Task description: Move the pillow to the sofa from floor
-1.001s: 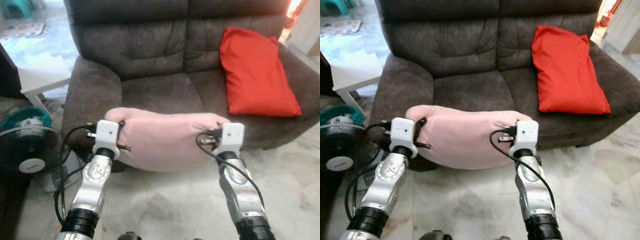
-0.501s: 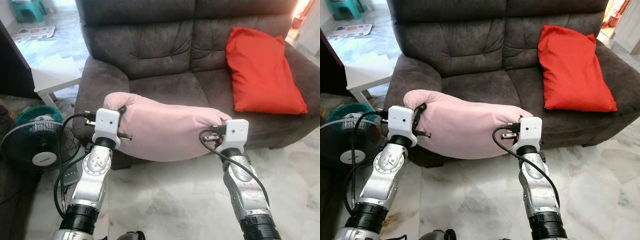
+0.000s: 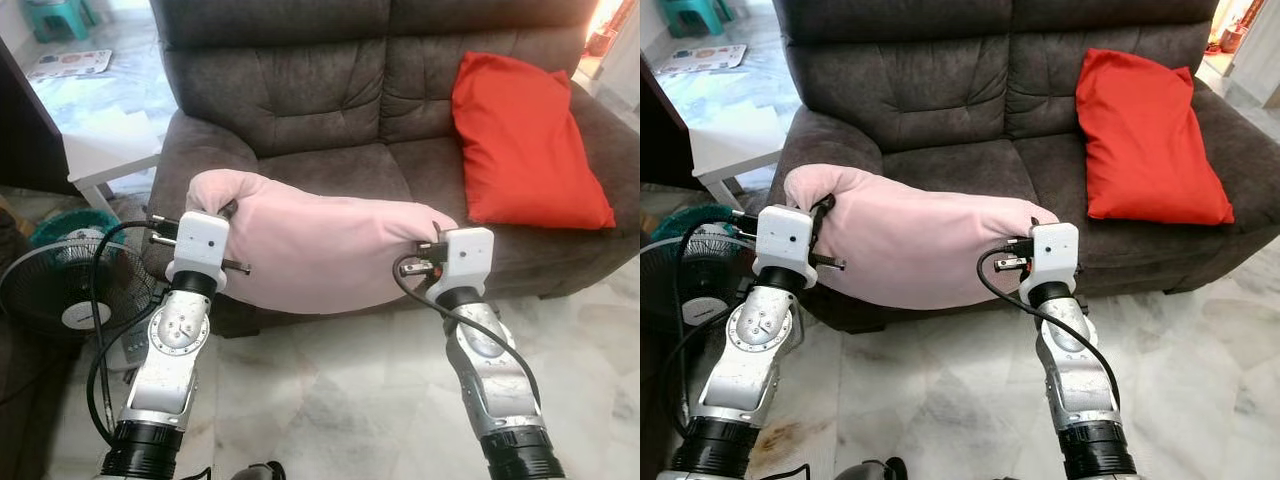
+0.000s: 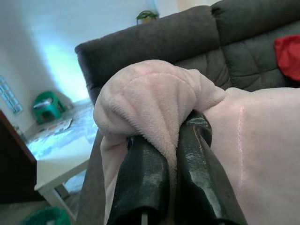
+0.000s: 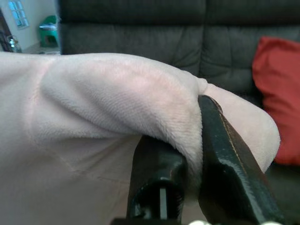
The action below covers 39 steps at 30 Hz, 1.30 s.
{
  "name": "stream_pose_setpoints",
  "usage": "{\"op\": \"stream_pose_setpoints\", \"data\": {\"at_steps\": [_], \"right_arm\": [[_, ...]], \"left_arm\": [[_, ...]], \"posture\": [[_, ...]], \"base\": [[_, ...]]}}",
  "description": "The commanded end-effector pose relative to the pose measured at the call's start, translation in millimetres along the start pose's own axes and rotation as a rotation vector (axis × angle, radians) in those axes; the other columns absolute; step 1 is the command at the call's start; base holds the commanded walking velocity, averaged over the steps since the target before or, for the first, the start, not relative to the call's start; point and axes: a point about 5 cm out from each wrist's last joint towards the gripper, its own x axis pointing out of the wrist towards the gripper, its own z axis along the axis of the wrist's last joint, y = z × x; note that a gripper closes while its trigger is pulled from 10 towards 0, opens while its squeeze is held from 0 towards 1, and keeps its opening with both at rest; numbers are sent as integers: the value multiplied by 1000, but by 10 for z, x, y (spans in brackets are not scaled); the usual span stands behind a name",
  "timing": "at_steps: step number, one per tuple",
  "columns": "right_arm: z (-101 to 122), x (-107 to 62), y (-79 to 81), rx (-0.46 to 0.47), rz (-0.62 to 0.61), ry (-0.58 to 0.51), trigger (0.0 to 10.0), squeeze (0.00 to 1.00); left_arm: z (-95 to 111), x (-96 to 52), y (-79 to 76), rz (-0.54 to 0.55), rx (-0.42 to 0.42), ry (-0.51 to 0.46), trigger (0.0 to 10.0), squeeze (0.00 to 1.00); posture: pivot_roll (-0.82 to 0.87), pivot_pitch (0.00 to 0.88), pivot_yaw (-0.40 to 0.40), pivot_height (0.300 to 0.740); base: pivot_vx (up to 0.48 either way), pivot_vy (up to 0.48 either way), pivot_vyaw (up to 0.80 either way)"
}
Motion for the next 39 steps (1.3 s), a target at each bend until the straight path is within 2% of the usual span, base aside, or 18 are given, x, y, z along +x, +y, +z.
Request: {"op": "stream_pose_setpoints", "data": {"at_steps": [1,5,19,28,35,39], "right_arm": [[217,37,39,-4,21,-94,10000,0],[225,39,38,2,22,-96,10000,0],[282,47,20,27,8,-110,10000,0],[338,60,62,1,38,-130,10000,0],[362,62,95,8,54,-140,10000,0],[362,67,94,35,49,-136,10000,0]], "left_arm": [[117,23,85,44,-9,-51,10000,0],[144,51,93,49,-17,-52,10000,0],[177,81,119,65,-34,-57,10000,0],[233,123,159,79,-35,-73,10000,0],[257,143,187,91,-37,-80,10000,0],[268,151,198,96,-39,-83,10000,0]], "posture": [[101,53,-1,740],[100,46,0,740],[105,54,-7,740],[109,58,-11,740],[112,61,-14,740],[112,62,-16,740]], "base": [[352,0,794],[355,0,756],[361,0,0],[375,0,0],[377,0,784],[377,0,0]]}}
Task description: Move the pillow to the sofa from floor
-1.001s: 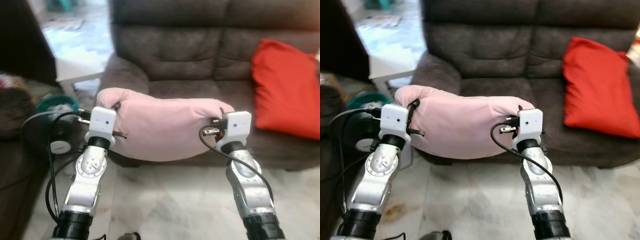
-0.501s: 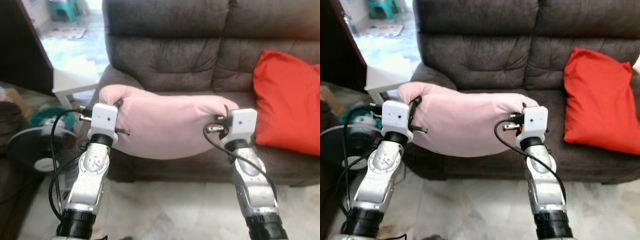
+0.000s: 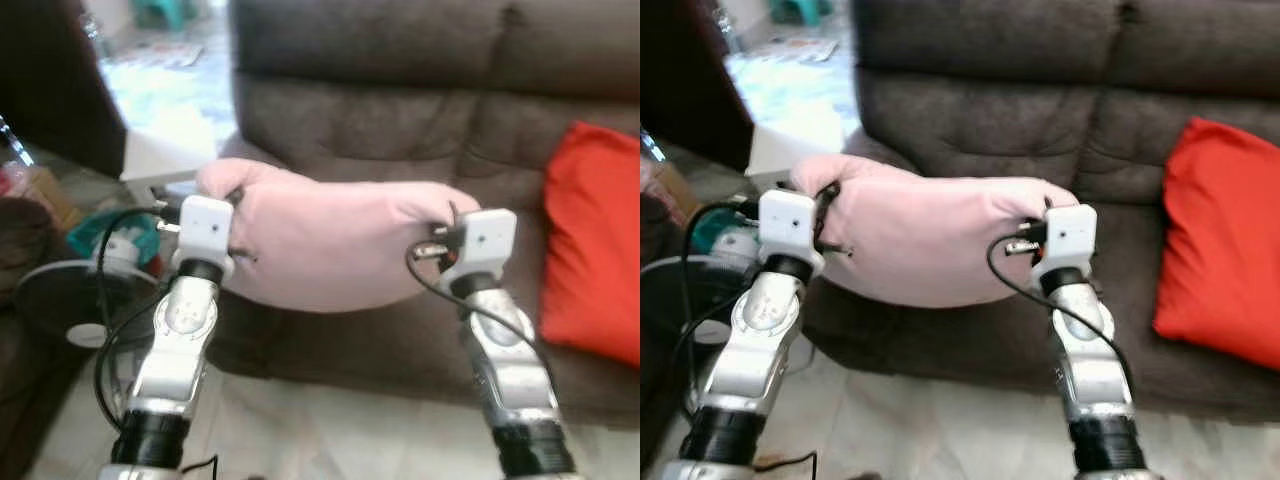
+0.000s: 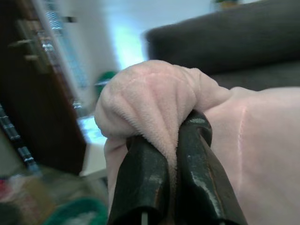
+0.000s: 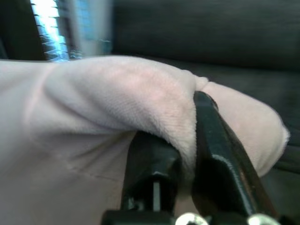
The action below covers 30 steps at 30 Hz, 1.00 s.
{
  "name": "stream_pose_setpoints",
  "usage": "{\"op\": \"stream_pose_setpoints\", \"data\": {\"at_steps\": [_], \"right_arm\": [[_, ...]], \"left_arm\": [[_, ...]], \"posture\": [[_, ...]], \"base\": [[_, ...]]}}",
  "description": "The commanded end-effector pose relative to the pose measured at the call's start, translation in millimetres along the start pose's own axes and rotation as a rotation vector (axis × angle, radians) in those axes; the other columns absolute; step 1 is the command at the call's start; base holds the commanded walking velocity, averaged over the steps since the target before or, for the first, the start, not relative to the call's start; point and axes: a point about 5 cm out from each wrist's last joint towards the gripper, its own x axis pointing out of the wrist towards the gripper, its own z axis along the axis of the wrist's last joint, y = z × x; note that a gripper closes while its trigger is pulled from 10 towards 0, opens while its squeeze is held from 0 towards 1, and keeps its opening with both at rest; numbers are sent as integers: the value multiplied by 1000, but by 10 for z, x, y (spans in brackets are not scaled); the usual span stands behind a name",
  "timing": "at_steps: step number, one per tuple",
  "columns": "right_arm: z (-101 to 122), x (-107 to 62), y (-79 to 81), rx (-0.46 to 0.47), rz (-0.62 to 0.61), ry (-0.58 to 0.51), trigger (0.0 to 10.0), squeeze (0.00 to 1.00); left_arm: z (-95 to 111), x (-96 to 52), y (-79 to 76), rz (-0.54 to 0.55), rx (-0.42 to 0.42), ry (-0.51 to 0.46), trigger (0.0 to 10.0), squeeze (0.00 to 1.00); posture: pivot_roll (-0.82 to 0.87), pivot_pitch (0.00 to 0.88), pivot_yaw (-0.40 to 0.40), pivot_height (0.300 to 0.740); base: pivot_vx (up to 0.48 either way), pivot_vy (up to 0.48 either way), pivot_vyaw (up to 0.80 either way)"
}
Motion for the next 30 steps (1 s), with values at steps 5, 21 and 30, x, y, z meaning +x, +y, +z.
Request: {"op": "stream_pose_setpoints", "data": {"at_steps": [5,21,30], "right_arm": [[141,2,-106,-18,-14,-57,10000,0],[118,32,-151,-42,-40,-21,10000,0],[156,135,-170,-99,-54,-2,10000,0]], "left_arm": [[177,66,-17,8,-24,-76,10000,0],[35,21,-224,-181,-105,32,10000,0],[11,-29,-358,-320,-170,93,10000,0]], "posture": [[113,64,-19,740],[118,67,-26,740],[121,62,-29,740]], "base": [[376,0,0],[208,0,0],[0,0,0]]}}
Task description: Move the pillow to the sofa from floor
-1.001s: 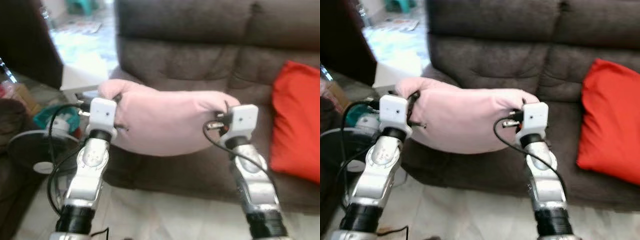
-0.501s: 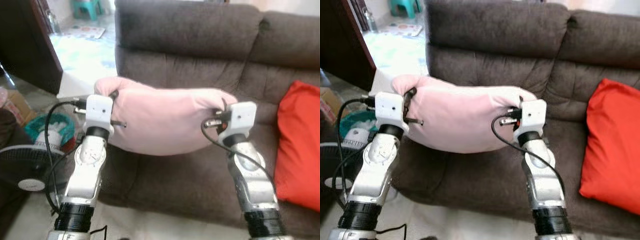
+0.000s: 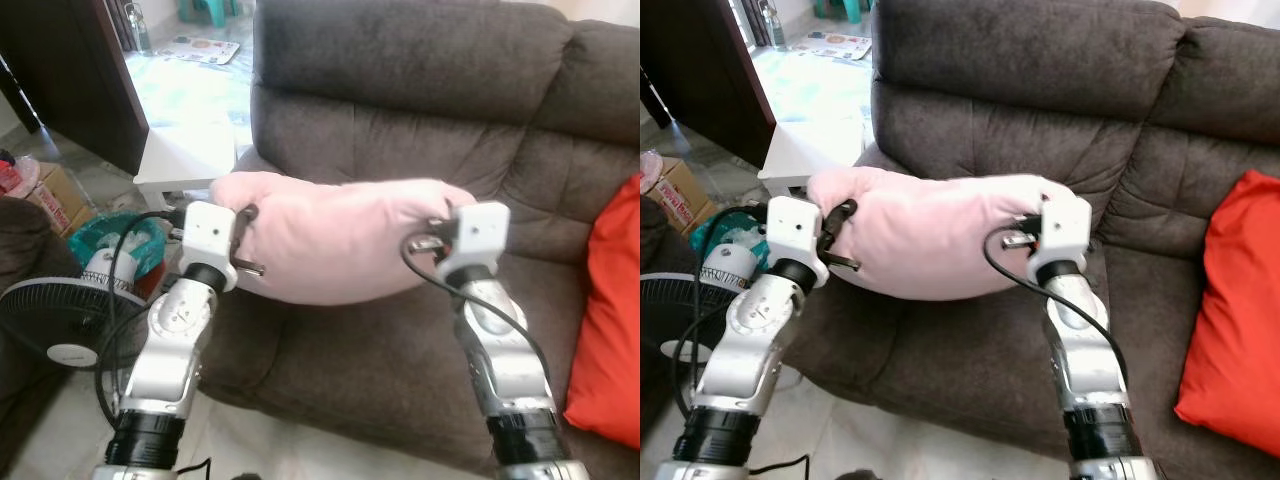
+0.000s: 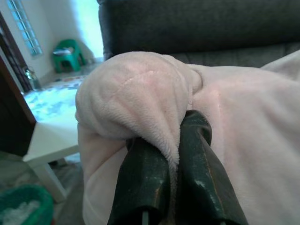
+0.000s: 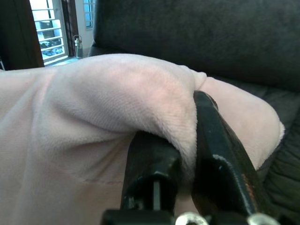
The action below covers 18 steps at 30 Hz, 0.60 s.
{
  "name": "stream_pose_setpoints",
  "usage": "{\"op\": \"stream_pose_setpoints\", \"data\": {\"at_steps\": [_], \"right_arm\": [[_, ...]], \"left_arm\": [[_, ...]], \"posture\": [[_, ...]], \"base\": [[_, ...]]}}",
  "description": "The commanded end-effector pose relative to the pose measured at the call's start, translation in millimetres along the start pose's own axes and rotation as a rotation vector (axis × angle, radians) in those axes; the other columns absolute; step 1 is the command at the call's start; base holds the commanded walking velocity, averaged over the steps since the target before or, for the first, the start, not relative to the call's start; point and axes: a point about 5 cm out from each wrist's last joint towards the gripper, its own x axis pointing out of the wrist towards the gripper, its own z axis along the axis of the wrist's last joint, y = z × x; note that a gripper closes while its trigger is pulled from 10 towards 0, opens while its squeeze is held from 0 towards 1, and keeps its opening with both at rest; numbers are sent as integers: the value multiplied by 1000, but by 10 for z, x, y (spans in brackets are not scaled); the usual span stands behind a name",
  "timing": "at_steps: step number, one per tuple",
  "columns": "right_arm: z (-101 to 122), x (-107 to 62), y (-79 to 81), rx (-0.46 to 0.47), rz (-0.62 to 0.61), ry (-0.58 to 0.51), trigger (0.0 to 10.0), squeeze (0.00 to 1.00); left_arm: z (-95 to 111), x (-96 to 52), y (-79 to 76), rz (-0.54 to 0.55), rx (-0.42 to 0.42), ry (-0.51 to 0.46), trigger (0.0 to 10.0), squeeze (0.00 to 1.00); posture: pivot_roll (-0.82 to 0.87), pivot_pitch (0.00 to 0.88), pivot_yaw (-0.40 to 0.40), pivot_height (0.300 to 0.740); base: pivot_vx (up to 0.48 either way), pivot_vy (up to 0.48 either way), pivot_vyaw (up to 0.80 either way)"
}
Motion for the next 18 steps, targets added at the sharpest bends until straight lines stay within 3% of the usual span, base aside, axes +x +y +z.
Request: {"op": "stream_pose_setpoints", "data": {"at_steps": [1,4,7,13,18], "right_arm": [[159,80,59,-21,35,-56,10000,0],[181,180,115,-95,73,-35,10000,0],[189,251,101,-104,50,-16,10000,0],[225,310,105,-106,44,-12,10000,0],[233,349,280,-136,183,6,10000,0]], "left_arm": [[108,20,-123,-94,-17,-29,10000,0],[99,-8,-228,-242,-29,23,10000,0],[60,-77,-360,-367,-30,59,10000,0],[34,-138,-474,-446,-42,95,10000,0],[-30,-203,-484,-508,-4,164,10000,0]], "posture": [[121,61,-29,740],[127,58,-32,740],[132,56,-34,740],[128,56,-37,740],[133,54,-41,740]], "base": [[0,0,0],[0,0,0],[0,0,0],[0,0,0],[0,0,0]]}}
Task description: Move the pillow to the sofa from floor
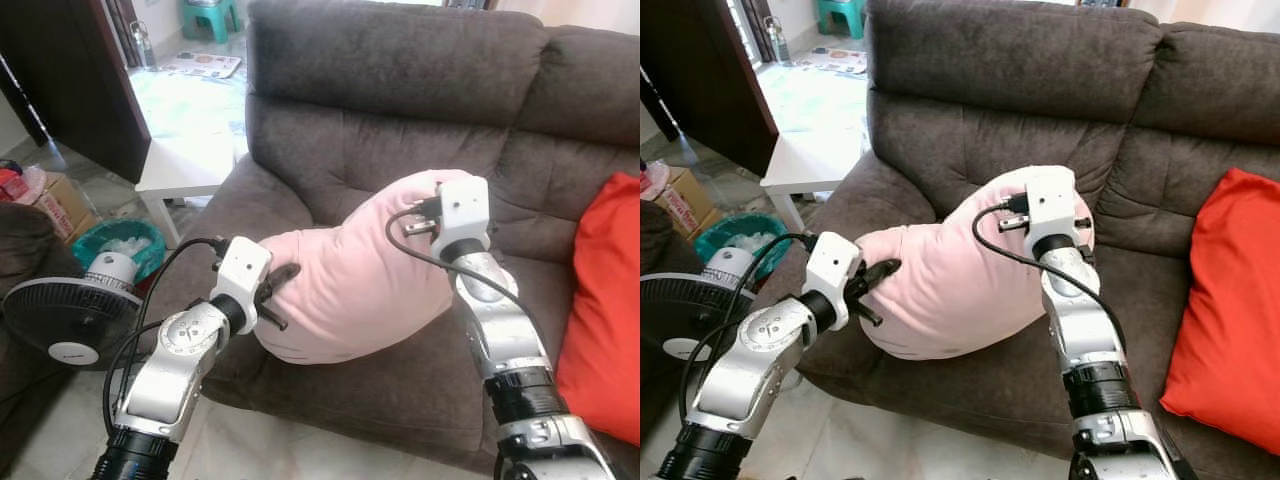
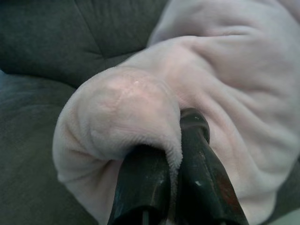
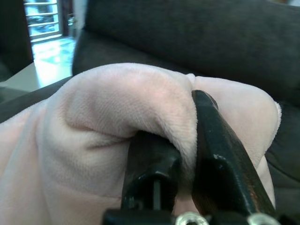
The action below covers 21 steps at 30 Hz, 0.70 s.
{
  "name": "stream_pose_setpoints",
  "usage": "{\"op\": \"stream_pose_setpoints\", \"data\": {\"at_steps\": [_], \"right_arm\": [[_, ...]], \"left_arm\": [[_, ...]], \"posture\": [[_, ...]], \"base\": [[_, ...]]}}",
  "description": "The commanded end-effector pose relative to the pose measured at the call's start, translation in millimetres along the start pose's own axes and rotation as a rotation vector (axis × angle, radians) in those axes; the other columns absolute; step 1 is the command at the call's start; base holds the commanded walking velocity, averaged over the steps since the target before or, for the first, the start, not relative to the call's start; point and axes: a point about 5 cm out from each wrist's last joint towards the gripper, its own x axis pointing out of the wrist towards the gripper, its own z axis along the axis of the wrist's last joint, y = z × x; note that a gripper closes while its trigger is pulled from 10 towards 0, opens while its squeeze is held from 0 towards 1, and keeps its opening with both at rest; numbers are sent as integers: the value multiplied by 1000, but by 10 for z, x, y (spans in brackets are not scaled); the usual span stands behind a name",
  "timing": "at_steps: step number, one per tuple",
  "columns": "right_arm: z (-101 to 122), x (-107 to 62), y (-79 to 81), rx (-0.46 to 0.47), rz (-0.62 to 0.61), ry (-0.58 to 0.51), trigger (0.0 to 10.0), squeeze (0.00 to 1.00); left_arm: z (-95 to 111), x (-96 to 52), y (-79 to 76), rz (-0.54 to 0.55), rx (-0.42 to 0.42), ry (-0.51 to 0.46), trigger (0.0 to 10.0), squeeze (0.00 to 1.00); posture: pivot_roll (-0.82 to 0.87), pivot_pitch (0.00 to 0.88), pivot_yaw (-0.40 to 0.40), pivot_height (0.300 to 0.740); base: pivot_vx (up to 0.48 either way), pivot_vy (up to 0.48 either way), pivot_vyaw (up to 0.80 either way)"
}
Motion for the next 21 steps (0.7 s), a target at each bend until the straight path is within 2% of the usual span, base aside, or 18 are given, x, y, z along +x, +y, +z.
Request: {"op": "stream_pose_setpoints", "data": {"at_steps": [1,2,4,16,17,19,20,21], "right_arm": [[195,58,291,-33,164,-68,10000,0],[226,44,366,-37,227,-82,10000,0],[248,31,417,-42,269,-89,10000,0],[256,-36,527,-68,399,-86,10000,0],[246,-51,536,-66,416,-82,10000,541],[242,-56,540,-66,421,-81,10000,541],[235,-63,545,-66,428,-78,10000,1000],[230,-68,546,-68,433,-76,10000,1000]], "left_arm": [[112,15,-129,-89,55,-33,10000,0],[56,-2,-112,-89,81,6,10000,0],[23,-14,-92,-82,96,32,10000,0],[-159,-55,-136,-101,104,130,10000,0],[-186,-59,-119,-85,113,144,10000,0],[-194,-60,-111,-77,116,148,10000,0],[-204,-58,-82,-54,120,155,10000,0],[-212,-54,-49,-28,125,162,10000,0]], "posture": [[134,55,-43,740],[135,55,-43,740],[134,54,-44,740],[128,62,-54,740],[127,63,-55,740],[127,63,-55,740],[127,65,-57,740],[127,65,-57,740]], "base": [[0,0,0],[0,0,0],[0,0,0],[0,0,0],[0,0,0],[0,0,0],[0,0,0],[0,0,0]]}}
